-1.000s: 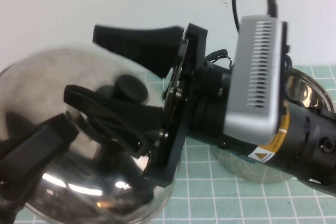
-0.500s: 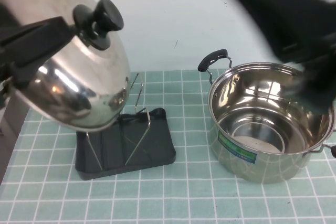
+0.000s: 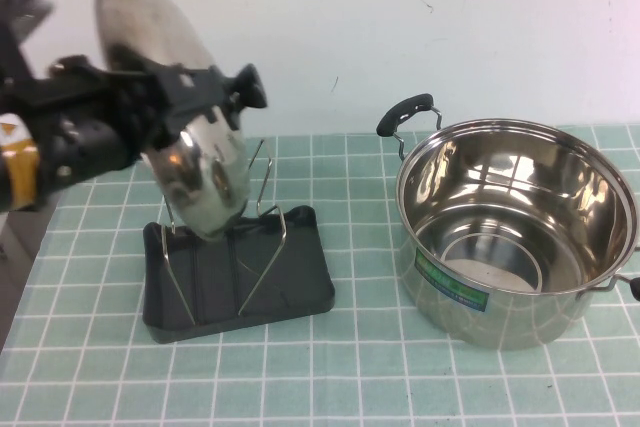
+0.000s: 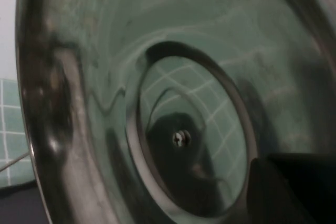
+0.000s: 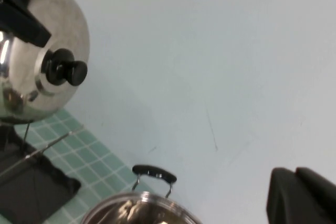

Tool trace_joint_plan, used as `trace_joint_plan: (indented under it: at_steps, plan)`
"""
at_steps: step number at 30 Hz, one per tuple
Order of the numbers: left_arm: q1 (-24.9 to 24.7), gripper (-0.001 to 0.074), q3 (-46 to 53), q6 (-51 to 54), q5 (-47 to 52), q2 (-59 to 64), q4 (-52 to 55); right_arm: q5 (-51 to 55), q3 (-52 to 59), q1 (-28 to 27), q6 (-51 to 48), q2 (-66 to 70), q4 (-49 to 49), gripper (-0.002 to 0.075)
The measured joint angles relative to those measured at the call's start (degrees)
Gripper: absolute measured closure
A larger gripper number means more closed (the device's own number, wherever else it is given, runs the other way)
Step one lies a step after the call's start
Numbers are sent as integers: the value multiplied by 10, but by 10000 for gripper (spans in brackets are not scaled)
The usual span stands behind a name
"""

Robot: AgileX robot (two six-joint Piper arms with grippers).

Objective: Put pot lid on rack
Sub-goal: Place the pot lid on the pot rack

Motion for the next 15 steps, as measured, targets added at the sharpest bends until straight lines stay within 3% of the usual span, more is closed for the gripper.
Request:
trace_joint_plan:
  at_steps: [6,15]
  plan:
    - [-76,624,0,64,99,37,-3,40,0,0,0,-2,18,725]
    - [-84,624,49,110,145,45,-8,43,7,0,5,-2,21,726]
